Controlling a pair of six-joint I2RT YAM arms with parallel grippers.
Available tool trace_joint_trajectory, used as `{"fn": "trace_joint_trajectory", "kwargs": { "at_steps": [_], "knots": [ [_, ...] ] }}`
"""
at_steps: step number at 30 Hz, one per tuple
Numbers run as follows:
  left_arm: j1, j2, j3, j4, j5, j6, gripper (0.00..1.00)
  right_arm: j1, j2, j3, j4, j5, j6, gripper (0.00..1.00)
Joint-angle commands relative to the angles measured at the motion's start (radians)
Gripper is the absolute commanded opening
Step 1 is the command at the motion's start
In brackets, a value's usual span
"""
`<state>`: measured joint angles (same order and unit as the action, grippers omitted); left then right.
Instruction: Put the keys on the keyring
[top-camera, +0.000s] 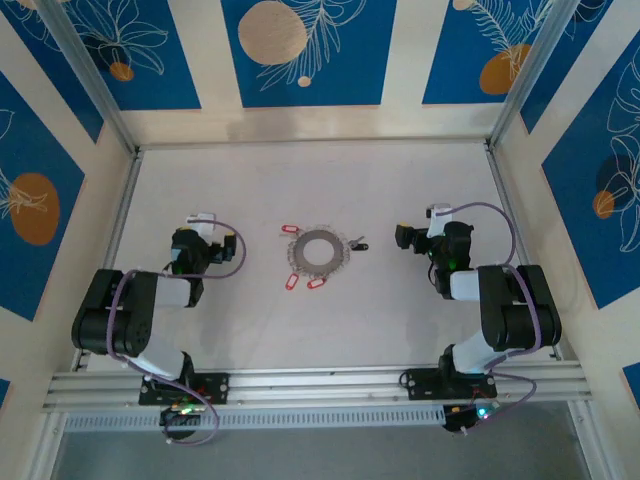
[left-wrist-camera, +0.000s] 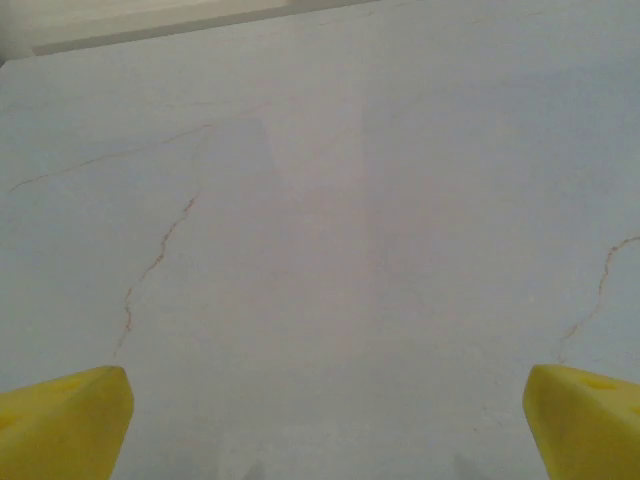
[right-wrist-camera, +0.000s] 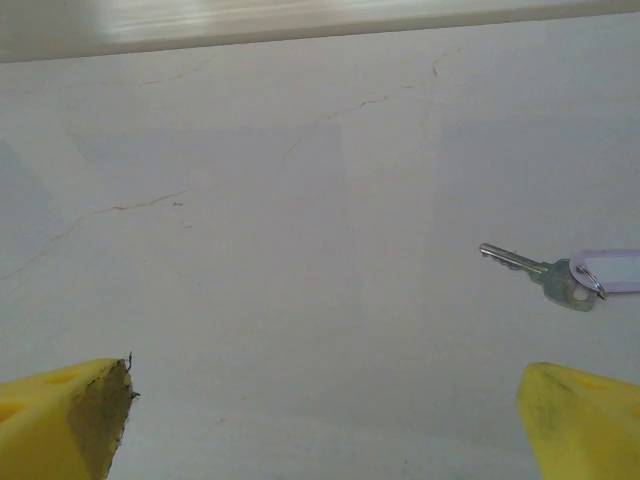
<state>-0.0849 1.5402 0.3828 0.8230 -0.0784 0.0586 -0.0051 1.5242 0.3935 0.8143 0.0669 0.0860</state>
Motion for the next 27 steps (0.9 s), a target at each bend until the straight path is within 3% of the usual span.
{"fn": "trace_joint_trajectory", "kwargs": {
  "at_steps": [1, 17, 21, 24, 27],
  "knots": [
    [0.01, -0.003, 0.016, 0.015, 0.02, -0.011, 1.0, -0.001, 0.002, 0.011, 0.022, -0.019, 0.009, 0.99],
    [0.011, -0.004, 0.017, 0.013, 0.024, -0.013, 1.0, -0.007, 0.001, 0.013, 0.015, -0.022, 0.017, 0.99],
    [0.011, -0.005, 0.015, 0.016, 0.025, -0.011, 1.0, -0.014, -0.003, -0.02, 0.076, 0.005, 0.038, 0.99],
    [0.011, -0.01, 0.021, 0.004, 0.02, -0.011, 1.0, -0.058, -0.022, -0.072, 0.153, -0.056, 0.076, 0.99],
    [0.007, -0.093, 0.075, -0.168, 0.005, -0.014, 1.0, -0.072, -0.138, -0.097, 0.102, -0.031, 0.097, 0.99]
  ]
}}
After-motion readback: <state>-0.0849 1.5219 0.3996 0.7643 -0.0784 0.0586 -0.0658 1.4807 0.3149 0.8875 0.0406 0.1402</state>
